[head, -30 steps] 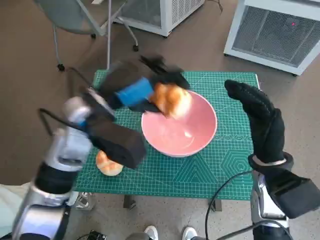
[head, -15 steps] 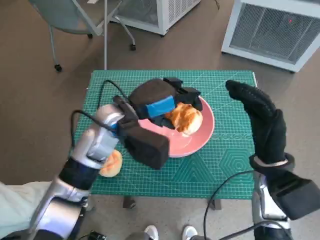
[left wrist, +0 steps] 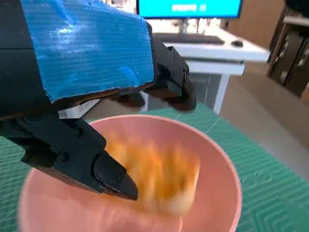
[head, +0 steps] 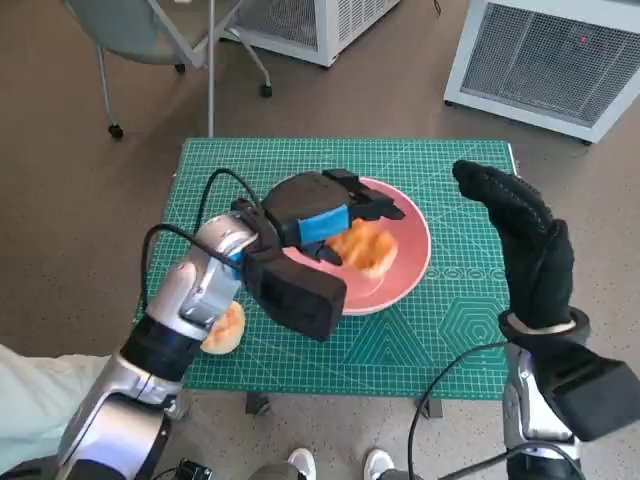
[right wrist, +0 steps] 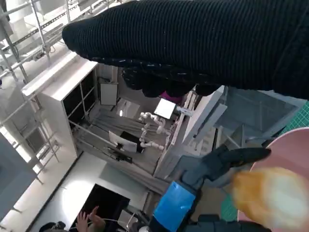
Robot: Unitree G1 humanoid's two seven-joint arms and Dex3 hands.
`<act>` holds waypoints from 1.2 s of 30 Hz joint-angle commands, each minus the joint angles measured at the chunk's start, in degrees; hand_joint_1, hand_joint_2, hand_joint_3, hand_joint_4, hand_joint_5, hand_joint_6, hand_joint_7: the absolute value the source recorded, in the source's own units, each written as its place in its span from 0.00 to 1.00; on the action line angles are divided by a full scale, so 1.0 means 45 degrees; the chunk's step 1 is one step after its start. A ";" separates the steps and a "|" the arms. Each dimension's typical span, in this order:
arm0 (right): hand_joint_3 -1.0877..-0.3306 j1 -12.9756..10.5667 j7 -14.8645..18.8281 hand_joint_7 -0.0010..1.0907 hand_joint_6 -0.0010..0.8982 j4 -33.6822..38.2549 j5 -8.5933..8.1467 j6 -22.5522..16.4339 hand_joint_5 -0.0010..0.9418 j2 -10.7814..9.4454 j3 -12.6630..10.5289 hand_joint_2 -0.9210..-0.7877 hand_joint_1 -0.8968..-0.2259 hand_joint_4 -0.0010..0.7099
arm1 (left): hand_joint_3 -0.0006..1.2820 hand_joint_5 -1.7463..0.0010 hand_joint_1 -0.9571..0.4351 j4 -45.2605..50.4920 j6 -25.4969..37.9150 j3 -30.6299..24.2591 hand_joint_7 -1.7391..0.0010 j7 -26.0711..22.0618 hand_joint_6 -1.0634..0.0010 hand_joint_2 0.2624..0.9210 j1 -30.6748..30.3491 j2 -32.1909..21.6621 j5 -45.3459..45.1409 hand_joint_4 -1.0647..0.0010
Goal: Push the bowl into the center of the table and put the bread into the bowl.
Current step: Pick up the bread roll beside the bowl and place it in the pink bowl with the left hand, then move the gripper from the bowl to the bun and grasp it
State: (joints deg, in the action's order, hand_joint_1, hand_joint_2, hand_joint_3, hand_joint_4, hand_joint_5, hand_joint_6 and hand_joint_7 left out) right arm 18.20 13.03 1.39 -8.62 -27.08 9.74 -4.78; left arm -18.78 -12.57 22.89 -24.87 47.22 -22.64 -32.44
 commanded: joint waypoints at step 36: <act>0.39 0.0120 0.0031 0.39 0.00 0.0654 0.0082 -0.0144 0.00 -0.0392 0.0209 0.00 0.26 0.19 | 0.00 0.99 0.45 0.4397 0.1259 -0.6132 0.97 -0.6198 0.75 0.69 -0.4577 -0.6308 0.7514 0.91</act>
State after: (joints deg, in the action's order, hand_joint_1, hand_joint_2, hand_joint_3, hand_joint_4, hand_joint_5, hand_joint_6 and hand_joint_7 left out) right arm 19.34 12.33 2.91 -7.71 -27.91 8.02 -4.05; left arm -0.76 -7.12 -4.77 -51.84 28.21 -49.87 0.36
